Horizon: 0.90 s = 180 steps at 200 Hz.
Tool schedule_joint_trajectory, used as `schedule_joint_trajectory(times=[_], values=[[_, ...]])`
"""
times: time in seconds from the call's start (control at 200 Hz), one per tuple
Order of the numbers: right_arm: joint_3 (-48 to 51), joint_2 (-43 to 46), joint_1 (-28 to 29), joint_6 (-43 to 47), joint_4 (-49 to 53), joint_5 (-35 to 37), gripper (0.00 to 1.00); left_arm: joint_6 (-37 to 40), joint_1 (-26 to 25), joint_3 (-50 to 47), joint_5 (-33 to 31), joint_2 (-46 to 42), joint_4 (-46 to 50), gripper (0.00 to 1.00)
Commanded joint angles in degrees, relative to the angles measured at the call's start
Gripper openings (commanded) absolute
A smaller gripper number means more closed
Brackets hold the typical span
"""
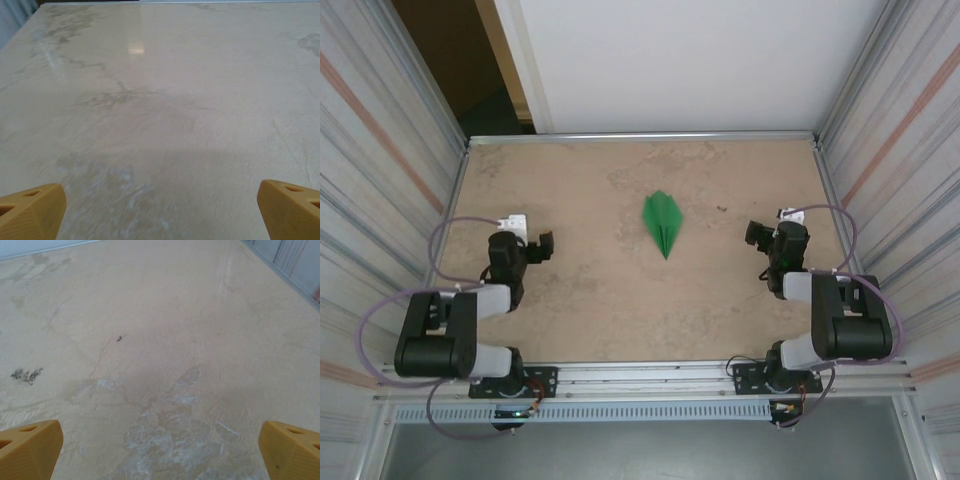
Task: Fold a paper plane with a square sheet of paper (pick it up from the middle)
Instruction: Reset both arms
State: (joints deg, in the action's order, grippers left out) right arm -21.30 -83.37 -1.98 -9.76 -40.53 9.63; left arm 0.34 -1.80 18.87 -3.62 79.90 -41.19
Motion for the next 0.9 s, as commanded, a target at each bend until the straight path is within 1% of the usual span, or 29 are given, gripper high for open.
schedule_joint_trajectory(times=[0.0, 0.075, 0.145, 0.296, 0.897], values=[[0.4, -3.2, -0.7, 1.4, -8.1, -2.9, 0.99, 2.6, 0.7, 3.0, 3.1, 4.9, -5.7, 0.98], [0.1, -4.7, -0.2, 2.2, -9.1, -3.2, 0.99, 2.7, 0.7, 3.8, 2.9, 7.0, -6.3, 0.98], [-0.2, -4.7, -0.2, 2.3, -8.6, -3.3, 0.99, 2.6, 0.7, 4.1, 3.1, 6.4, -4.8, 0.98], [-1.2, -4.8, 0.5, 2.9, -6.8, -2.2, 0.99, 2.7, 0.6, 4.4, 2.3, 6.9, -4.9, 0.99], [-1.2, -4.8, 0.6, 3.0, -6.8, -2.2, 0.99, 3.1, 0.2, 5.0, 2.3, 7.2, -3.9, 0.99]])
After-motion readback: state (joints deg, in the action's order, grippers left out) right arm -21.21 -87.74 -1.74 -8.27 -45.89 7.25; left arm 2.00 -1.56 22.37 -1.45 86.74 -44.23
